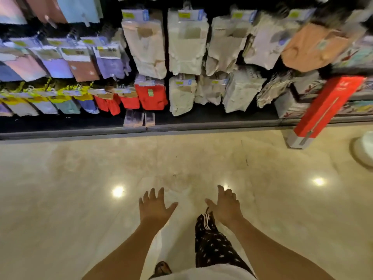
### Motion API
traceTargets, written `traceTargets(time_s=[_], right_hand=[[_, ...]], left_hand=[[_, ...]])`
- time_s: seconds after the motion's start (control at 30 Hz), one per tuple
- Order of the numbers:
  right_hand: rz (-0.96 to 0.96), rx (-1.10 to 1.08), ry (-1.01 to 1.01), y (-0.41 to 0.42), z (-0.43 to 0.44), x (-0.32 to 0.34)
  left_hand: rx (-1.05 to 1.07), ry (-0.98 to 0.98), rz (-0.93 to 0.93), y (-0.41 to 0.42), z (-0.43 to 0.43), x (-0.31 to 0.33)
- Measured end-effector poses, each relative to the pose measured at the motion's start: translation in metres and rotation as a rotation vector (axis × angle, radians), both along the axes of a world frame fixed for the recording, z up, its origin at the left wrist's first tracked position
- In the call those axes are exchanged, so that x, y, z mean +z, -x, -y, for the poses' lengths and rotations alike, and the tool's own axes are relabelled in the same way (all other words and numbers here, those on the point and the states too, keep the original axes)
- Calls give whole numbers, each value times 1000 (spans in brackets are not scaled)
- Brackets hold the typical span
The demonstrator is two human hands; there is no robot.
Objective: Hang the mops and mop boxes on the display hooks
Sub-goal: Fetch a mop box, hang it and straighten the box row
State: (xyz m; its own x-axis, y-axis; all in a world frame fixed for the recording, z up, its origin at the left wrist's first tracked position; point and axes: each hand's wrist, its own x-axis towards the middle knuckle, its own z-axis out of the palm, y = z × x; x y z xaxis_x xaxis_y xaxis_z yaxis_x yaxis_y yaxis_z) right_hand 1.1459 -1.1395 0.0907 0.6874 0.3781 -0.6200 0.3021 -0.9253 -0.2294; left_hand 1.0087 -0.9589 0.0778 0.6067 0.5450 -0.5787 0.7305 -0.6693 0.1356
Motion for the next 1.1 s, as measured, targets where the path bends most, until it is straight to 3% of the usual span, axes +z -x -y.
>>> traceTargets(time_s=[0.23,0.5,0.77,1.1], right_hand=[[12,-160,-5,-153,59,13],[37,-596,-107,-279,107,22],[-98,-658,-51,-335,117,2],[13,-821,-130,-505,98,20]], left_hand=[[-165,65,21,-185,46,9],[-350,135,103,-358,98,21],[-482,161,8,-455,90,9],[-660,138,11,-641,66,8]])
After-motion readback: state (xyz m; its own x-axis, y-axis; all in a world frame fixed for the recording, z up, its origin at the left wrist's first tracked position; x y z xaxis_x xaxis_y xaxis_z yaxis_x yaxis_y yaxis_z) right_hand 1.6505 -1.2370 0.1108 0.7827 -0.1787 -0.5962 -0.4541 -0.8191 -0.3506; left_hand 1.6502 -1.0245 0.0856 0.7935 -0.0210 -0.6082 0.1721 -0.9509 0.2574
